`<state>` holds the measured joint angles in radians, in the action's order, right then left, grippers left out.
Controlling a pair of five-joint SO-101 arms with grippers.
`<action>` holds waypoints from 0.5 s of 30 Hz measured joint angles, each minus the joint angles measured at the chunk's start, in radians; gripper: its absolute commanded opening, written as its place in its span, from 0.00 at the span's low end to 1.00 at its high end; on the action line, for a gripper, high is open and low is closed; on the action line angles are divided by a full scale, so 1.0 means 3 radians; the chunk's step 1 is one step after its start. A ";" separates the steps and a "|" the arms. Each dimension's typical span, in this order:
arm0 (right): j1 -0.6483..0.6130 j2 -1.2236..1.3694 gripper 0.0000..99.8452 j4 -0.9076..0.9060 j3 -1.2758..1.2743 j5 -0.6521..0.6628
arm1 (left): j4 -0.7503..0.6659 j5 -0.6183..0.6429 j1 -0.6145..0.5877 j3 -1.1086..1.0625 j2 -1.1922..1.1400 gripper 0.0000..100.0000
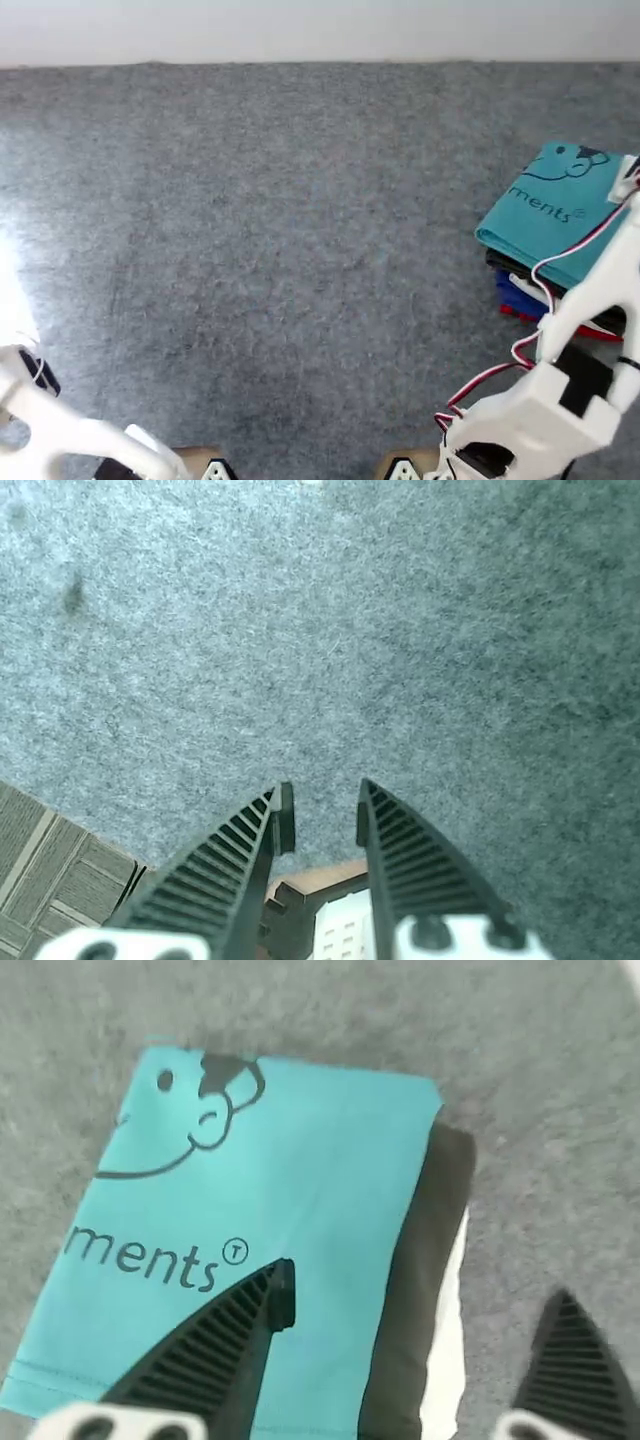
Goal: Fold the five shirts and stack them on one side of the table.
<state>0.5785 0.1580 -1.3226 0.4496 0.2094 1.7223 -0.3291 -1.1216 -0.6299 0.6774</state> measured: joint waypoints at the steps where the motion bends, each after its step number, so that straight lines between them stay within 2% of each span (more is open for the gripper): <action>1: 0.0000 -0.0051 0.32 0.0000 0.0000 0.0000 | 0.0000 0.0000 0.0000 0.0000 0.0000 0.11; 8: -0.0056 -0.0353 0.02 -0.0368 0.0000 0.0072 | 0.0000 0.0000 0.0000 0.0000 0.0000 0.11; 9: -0.0097 -0.0378 0.00 -0.0465 0.0000 0.0143 | 0.0000 0.0000 -0.0005 0.0005 0.0000 0.09; 12: -0.0225 -0.0430 0.04 -0.0793 0.0000 0.0368 | 0.0031 0.0000 -0.0010 0.0123 0.0000 0.06; 15: -0.0281 -0.0435 0.01 -0.1181 0.0005 0.0440 | 0.0041 0.0010 0.0026 0.0363 0.0000 0.05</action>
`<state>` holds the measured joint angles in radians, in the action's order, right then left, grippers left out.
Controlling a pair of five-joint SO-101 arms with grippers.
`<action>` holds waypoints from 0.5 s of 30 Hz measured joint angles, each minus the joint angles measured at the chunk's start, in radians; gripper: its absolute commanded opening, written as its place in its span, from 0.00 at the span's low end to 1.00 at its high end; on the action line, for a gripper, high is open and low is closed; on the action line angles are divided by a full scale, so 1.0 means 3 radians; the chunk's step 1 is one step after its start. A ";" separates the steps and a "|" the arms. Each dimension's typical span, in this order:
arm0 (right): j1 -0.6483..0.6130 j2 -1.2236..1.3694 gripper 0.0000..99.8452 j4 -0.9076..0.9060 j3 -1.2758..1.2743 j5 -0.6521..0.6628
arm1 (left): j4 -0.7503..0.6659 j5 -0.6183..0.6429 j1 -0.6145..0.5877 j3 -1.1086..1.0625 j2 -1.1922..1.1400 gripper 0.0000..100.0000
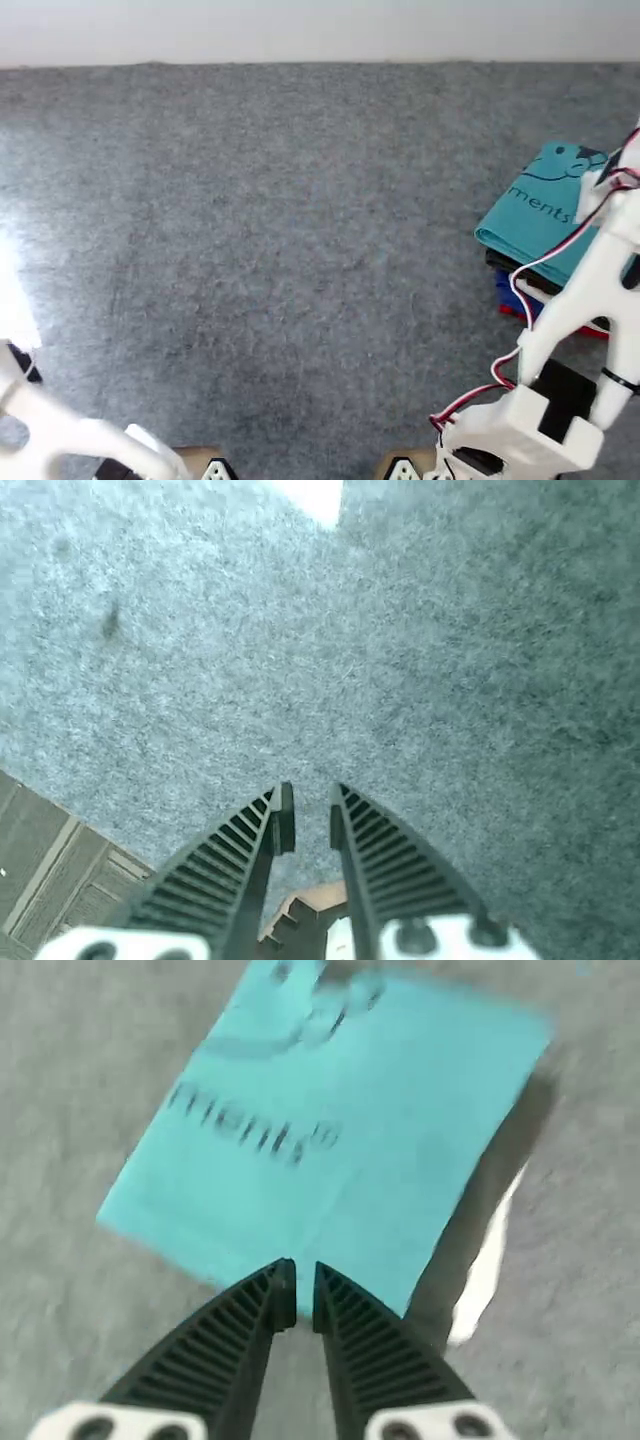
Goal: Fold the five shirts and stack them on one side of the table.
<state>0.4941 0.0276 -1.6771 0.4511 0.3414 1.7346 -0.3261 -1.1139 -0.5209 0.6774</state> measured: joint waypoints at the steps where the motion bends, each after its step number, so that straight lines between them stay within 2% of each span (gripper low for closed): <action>1: -0.0015 0.0000 0.01 -0.0113 0.0000 -0.0005 | 0.0000 -0.0010 0.0036 0.0066 0.0000 0.05; 6: -0.0087 0.0000 0.01 -0.0256 0.0000 0.0000 | 0.0000 -0.0010 0.0230 0.0322 0.0041 0.03; 9: -0.0092 -0.0174 0.01 -0.0256 0.0000 -0.0184 | 0.0000 -0.0010 0.0384 0.0389 0.0251 0.02; 12: -0.0179 -0.0460 0.01 -0.0256 -0.0056 -0.0353 | 0.0000 0.0041 0.0670 0.0389 0.0583 0.03; 15: -0.0327 -0.0772 0.01 -0.0256 -0.0343 -0.0399 | 0.0000 0.0297 0.1054 0.0363 0.0941 0.07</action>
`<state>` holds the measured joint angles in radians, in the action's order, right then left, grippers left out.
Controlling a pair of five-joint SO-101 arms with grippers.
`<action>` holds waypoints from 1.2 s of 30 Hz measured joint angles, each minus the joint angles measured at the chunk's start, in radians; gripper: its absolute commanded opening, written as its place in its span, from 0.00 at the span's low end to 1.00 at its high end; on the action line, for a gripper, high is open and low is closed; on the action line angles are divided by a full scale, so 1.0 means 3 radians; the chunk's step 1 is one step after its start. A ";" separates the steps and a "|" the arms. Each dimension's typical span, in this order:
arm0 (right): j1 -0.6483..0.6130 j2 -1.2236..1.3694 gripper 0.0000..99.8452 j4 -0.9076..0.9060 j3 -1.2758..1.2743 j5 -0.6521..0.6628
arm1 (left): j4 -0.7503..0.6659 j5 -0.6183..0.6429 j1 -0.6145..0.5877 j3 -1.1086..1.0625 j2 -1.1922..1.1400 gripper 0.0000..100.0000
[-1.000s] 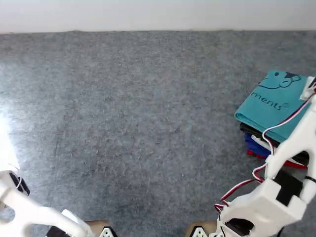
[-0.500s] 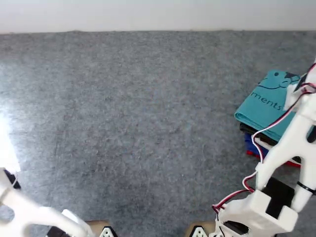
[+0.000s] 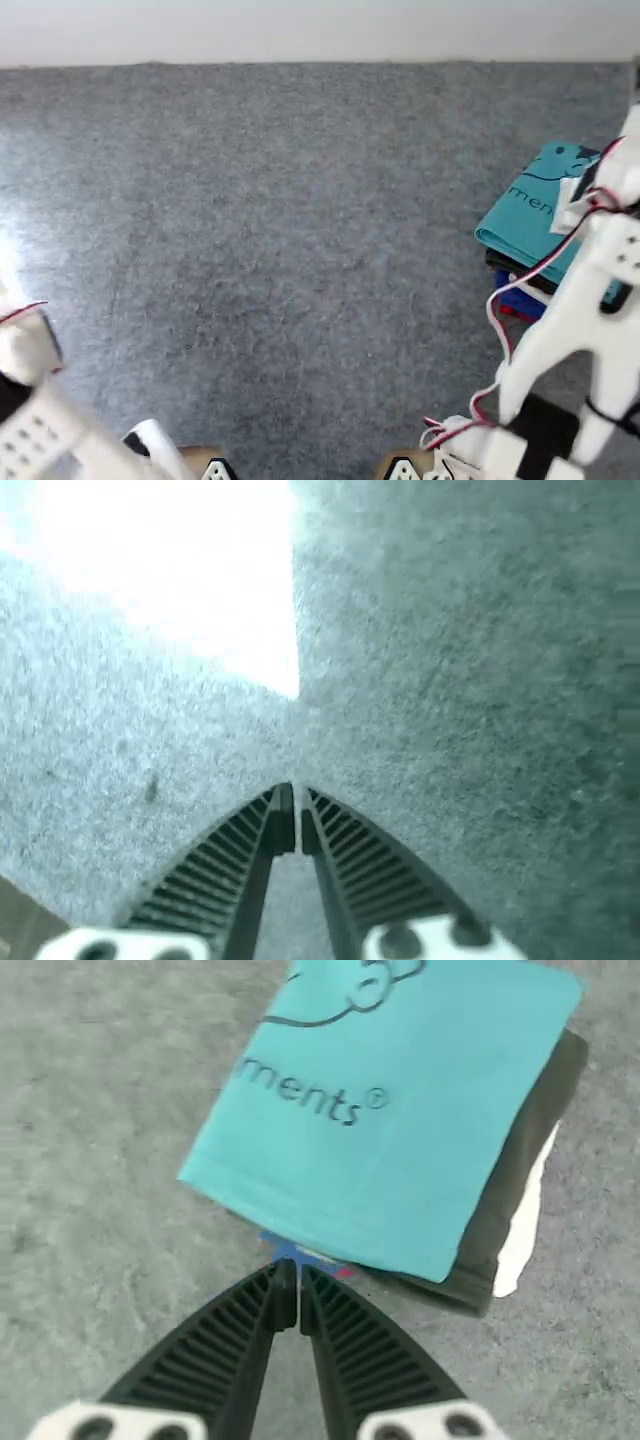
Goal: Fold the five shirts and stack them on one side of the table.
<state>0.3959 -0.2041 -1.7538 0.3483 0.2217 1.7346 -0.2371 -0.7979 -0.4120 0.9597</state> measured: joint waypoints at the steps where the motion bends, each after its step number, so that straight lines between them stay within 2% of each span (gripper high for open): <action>1: -0.0066 -0.0107 0.01 0.0000 -0.0133 -0.0010 | -0.0015 0.0118 0.0148 -0.0051 0.0118 0.09; 5: -0.0338 -0.0563 0.01 0.0000 -0.0726 -0.0031 | -0.0378 0.0793 0.0598 -0.0322 0.0506 0.13; 7: -0.0481 -0.0808 0.01 0.0000 -0.0962 -0.0031 | -0.0639 0.1084 0.0742 -0.0460 0.0680 0.11; 9: -0.0598 -0.1059 0.01 0.0000 -0.1192 -0.0051 | -0.0885 0.1197 0.0921 -0.0634 0.0818 0.08; 13: -0.0813 -0.1509 0.01 0.0051 -0.1739 -0.0368 | -0.1222 0.1207 0.1371 -0.1028 0.1059 0.02; 16: -0.0895 -0.1816 0.01 0.0261 -0.2199 -0.0690 | -0.1483 0.1227 0.1734 -0.1350 0.1325 0.01; 20: -0.0956 -0.2215 0.01 0.0670 -0.2808 -0.0869 | -0.1836 0.1227 0.2107 -0.1805 0.1652 0.01; 29: -0.0962 -0.3447 0.01 0.1698 -0.4398 -0.0895 | -0.2051 0.1227 0.2424 -0.2608 0.1903 0.01; 36: -0.0962 -0.4414 0.01 0.1872 -0.5319 -0.0895 | -0.2307 0.1227 0.2644 -0.3099 0.1913 0.01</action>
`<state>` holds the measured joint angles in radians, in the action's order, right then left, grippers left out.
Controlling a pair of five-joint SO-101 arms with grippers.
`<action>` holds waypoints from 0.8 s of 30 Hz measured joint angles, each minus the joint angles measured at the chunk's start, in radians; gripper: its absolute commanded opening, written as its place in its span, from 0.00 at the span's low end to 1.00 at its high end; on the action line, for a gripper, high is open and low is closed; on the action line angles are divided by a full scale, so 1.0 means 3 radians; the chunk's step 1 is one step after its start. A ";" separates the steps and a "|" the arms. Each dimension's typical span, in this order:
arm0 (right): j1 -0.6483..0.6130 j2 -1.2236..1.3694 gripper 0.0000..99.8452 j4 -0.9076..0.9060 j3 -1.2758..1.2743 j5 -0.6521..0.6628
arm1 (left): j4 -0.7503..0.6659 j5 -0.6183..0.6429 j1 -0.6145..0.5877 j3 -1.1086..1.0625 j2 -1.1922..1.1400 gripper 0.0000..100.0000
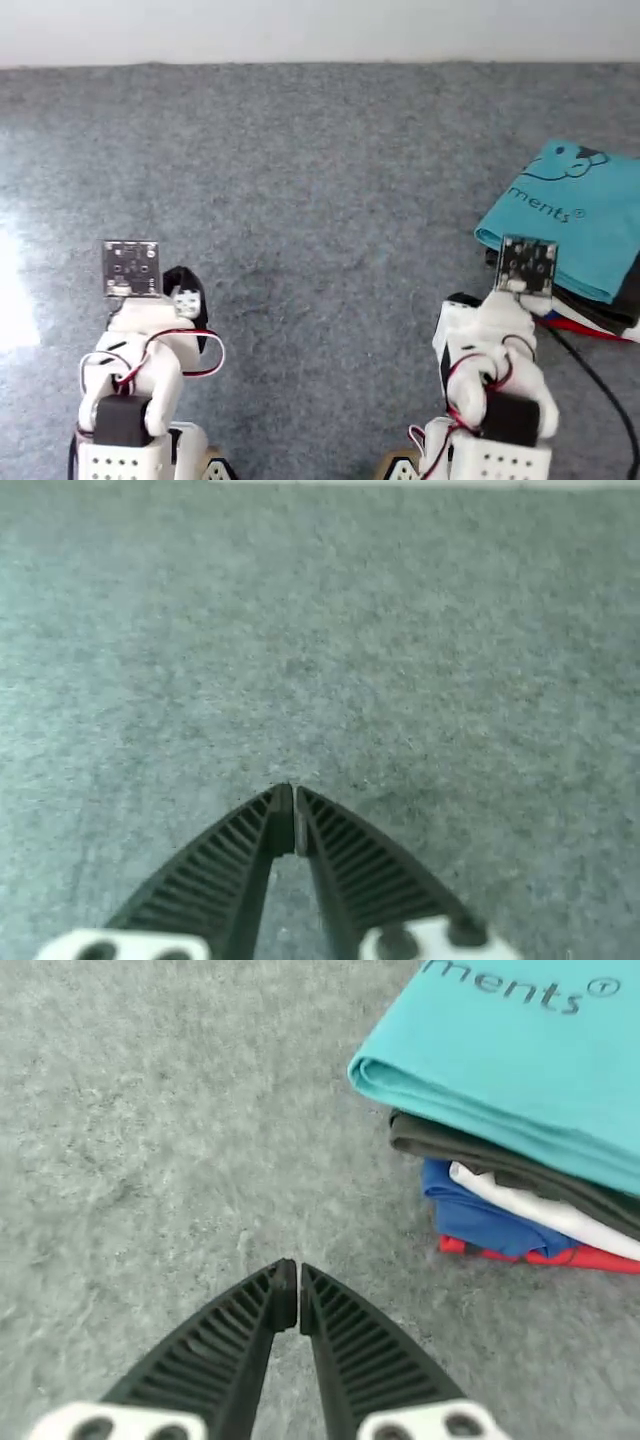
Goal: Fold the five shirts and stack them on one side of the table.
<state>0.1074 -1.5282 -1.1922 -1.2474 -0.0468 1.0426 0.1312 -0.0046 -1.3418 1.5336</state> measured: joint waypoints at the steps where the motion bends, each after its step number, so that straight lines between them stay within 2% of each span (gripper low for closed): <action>1: 0.0000 -0.0123 0.01 0.0000 -0.0092 0.0000 | -0.0046 0.0000 0.0031 -0.0087 0.0000 0.01; 4: 0.0000 -0.0501 0.01 0.0000 -0.0409 0.0015 | -0.0174 0.0000 0.0113 -0.0307 -0.0005 0.01; 8: 0.0000 -0.0905 0.01 0.0000 -0.0859 0.0332 | -0.0343 0.0000 0.0102 -0.0563 -0.0005 0.01; 11: -0.0036 -0.0905 0.01 0.0000 -0.0982 0.0481 | -0.0435 0.0000 0.0159 -0.0696 -0.0005 0.01; 18: -0.0404 -0.0931 0.01 0.0000 -0.1243 0.0215 | -0.0788 0.0000 0.0174 -0.1043 -0.0005 0.01; 24: -0.0450 -0.0926 0.01 0.0000 -0.1396 0.0092 | -0.0921 0.0000 0.0174 -0.1187 -0.0005 0.01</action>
<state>-0.0276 -1.8059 -1.1922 -1.6663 -0.0192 0.7664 0.1312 0.0476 -1.6978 1.5321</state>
